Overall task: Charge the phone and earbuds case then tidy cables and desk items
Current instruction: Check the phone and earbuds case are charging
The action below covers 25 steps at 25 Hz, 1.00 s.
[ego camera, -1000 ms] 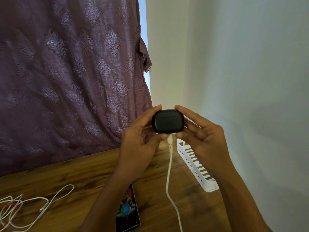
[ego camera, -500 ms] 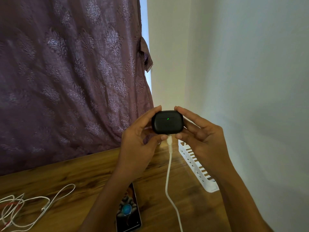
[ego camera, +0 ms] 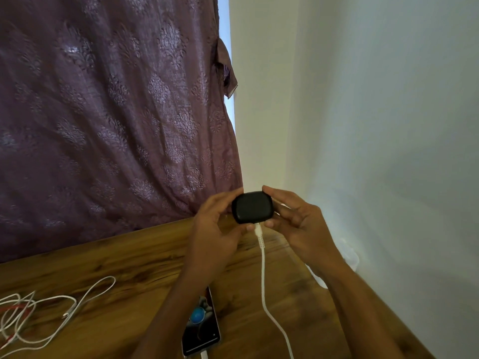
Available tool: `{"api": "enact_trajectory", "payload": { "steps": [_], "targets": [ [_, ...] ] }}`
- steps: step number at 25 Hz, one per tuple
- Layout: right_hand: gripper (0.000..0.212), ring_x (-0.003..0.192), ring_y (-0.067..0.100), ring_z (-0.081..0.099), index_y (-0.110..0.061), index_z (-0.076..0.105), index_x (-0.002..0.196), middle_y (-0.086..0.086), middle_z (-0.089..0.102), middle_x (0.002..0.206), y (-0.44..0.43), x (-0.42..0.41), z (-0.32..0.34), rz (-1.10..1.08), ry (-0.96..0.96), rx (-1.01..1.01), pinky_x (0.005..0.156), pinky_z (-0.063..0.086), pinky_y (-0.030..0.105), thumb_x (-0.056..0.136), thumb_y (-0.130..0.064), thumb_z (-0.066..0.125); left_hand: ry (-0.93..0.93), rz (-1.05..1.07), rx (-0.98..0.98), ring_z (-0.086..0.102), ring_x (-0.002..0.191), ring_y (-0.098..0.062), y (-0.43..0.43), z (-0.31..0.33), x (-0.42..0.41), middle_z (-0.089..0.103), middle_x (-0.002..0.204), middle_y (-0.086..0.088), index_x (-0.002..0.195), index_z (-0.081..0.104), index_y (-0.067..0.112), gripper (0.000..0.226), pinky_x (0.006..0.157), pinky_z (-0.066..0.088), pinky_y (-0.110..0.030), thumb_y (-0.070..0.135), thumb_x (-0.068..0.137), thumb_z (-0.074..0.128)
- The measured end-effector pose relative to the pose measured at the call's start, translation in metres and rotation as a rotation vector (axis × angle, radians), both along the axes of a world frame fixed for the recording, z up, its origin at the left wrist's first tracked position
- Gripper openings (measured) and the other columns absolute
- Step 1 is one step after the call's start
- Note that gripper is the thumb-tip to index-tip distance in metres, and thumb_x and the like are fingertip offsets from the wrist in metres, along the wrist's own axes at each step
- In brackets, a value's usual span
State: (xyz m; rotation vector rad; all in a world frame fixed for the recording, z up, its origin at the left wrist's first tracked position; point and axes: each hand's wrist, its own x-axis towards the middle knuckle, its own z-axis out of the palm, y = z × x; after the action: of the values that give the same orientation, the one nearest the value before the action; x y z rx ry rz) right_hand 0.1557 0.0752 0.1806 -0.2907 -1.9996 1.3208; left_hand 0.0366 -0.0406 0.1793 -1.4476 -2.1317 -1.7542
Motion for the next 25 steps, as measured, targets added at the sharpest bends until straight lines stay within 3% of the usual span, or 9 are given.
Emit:
{"api": "enact_trajectory", "payload": {
  "steps": [3,5,7,10,14,18,25],
  "targets": [
    [0.056,0.112,0.006,0.059,-0.038,0.053,0.119,-0.019,0.063,0.116,0.009,-0.014,-0.036,-0.043,-0.114,-0.043,0.099,0.047,0.034,0.08,0.001,0.065,-0.037,0.055,-0.118,0.05,0.114,-0.019,0.006,-0.035,-0.012,0.055,0.116,0.007,0.12,0.05,0.036,0.067,0.099,0.042,-0.037,0.014,0.065,0.08],
    [0.054,0.112,0.005,0.056,-0.029,0.051,0.125,-0.011,0.059,0.119,0.012,-0.022,-0.057,-0.035,-0.196,-0.059,0.095,0.048,0.02,0.082,0.001,0.063,-0.071,0.089,-0.209,0.046,0.12,-0.02,0.01,-0.06,-0.018,0.055,0.123,0.003,0.124,0.052,0.029,0.066,0.102,0.039,-0.039,0.015,0.066,0.079],
    [0.051,0.11,0.001,0.053,-0.019,0.051,0.127,-0.012,0.057,0.116,0.015,-0.031,-0.079,-0.008,-0.311,-0.096,0.085,0.042,0.002,0.082,0.004,0.061,-0.085,0.128,-0.298,0.043,0.121,-0.019,0.013,-0.086,-0.023,0.056,0.126,0.002,0.125,0.052,0.025,0.064,0.1,0.036,-0.031,0.017,0.067,0.078],
    [0.049,0.114,0.008,0.056,-0.015,0.053,0.126,-0.011,0.057,0.115,0.019,-0.042,-0.115,0.01,-0.453,-0.188,0.09,0.043,0.006,0.082,0.006,0.059,-0.088,0.18,-0.44,0.039,0.123,-0.019,0.016,-0.123,-0.028,0.055,0.129,0.001,0.127,0.052,0.021,0.063,0.099,0.029,-0.029,0.021,0.069,0.077],
    [0.051,0.112,-0.002,0.051,-0.016,0.05,0.127,-0.013,0.056,0.115,0.021,-0.053,-0.153,0.058,-0.564,-0.184,0.087,0.04,0.002,0.083,0.008,0.057,-0.078,0.213,-0.623,0.034,0.129,-0.021,0.021,-0.164,-0.036,0.053,0.132,0.002,0.131,0.047,0.025,0.06,0.105,0.024,-0.033,0.03,0.076,0.071],
    [0.057,0.132,0.012,0.037,-0.02,0.045,0.134,-0.003,0.047,0.139,0.023,-0.061,-0.181,-0.002,-0.709,-0.107,0.111,0.028,0.025,0.083,0.002,0.059,-0.027,0.23,-0.755,0.027,0.131,-0.019,0.019,-0.185,-0.039,0.048,0.137,0.002,0.135,0.042,0.026,0.06,0.104,0.022,-0.033,0.035,0.08,0.065],
    [0.057,0.137,0.013,0.03,-0.023,0.043,0.135,-0.002,0.039,0.145,0.022,-0.064,-0.188,-0.024,-0.736,-0.045,0.11,0.02,0.022,0.085,0.0,0.057,0.017,0.241,-0.835,0.028,0.127,-0.018,0.019,-0.19,-0.042,0.047,0.137,0.002,0.137,0.037,0.029,0.061,0.104,0.023,-0.034,0.041,0.082,0.06]
  ]
}}
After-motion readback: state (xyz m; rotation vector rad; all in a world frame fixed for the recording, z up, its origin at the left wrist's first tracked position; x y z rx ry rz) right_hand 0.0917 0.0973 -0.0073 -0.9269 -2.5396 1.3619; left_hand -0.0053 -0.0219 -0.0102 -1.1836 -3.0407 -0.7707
